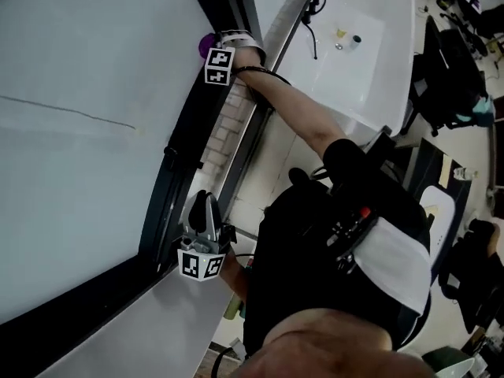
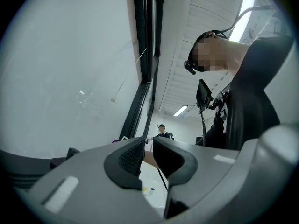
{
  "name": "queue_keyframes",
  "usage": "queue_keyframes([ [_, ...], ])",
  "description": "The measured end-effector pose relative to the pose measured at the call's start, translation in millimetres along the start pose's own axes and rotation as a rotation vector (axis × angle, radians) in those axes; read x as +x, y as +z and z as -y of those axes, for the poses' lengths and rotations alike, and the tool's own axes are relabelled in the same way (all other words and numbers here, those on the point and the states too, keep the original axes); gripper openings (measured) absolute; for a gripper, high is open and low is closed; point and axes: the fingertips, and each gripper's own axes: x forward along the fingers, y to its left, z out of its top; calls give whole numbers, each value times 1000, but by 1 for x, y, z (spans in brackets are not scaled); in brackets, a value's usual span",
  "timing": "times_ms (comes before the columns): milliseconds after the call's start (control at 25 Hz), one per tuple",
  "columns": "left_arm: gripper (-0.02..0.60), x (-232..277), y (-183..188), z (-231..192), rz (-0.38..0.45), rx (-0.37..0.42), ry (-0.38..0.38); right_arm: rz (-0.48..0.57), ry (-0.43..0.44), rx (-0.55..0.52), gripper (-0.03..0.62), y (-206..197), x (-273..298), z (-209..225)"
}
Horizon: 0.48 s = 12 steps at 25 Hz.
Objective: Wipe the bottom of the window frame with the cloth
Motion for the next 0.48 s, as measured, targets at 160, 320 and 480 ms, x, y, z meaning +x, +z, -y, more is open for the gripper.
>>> queue_keyframes([
  [160,41,6,-4,6,-2,0,6,-23,-19,-71,61,4,3,-3],
  [320,41,13,-2,12,-4,9,-20,3,-4,-41,61,-2,0,-3],
  [480,41,10,-1,13,-2,12,-24,-36,28,7,63,-31,-16,-5],
])
